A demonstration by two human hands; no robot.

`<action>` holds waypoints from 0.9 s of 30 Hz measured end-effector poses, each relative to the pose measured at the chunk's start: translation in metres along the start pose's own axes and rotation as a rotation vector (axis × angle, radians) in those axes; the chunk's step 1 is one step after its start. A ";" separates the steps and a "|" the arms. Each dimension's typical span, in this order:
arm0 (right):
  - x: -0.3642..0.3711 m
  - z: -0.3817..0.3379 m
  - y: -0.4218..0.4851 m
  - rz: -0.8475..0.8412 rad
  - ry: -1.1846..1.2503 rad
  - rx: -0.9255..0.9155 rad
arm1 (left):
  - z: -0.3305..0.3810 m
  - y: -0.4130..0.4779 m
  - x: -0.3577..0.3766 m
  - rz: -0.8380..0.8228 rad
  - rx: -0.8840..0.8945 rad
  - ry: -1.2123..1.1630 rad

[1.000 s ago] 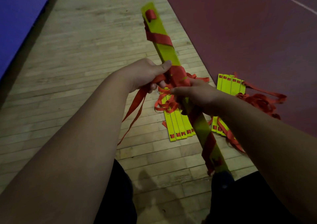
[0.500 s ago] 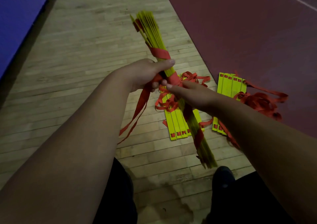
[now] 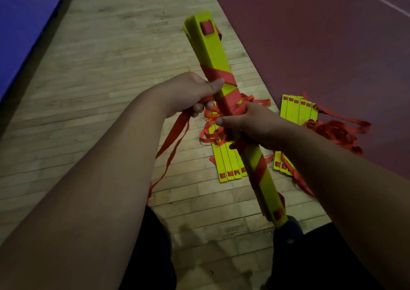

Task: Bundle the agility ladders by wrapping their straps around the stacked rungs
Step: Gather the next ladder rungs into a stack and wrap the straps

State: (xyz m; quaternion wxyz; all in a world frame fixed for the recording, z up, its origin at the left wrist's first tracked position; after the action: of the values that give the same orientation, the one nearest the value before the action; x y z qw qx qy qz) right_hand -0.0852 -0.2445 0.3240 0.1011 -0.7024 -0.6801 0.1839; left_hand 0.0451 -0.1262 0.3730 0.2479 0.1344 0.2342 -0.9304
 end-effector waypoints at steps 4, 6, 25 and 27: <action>0.000 0.010 0.009 0.119 -0.234 0.018 | -0.002 0.000 0.007 -0.007 -0.086 -0.054; 0.002 0.011 0.010 0.155 -0.308 0.034 | -0.003 0.000 0.008 -0.015 -0.107 -0.064; 0.017 -0.008 -0.006 -0.256 0.248 0.035 | 0.016 -0.007 0.004 -0.019 0.113 -0.279; 0.021 -0.012 -0.012 -0.318 0.256 0.051 | 0.018 -0.008 0.005 -0.029 0.127 -0.275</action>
State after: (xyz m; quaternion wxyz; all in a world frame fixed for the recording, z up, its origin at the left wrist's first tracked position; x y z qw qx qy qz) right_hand -0.0917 -0.2216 0.3373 0.2322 -0.6012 -0.7590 0.0919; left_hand 0.0341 -0.1313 0.3896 0.2550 0.0178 0.1408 -0.9565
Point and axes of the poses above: each hand's wrist, its own y-axis towards the middle knuckle, its own x-axis out of the palm, z = x × y, the point moved 7 cm from there along y, towards the middle knuckle, and after that the axes turned 5 degrees about -z, right-handed, at the moved point
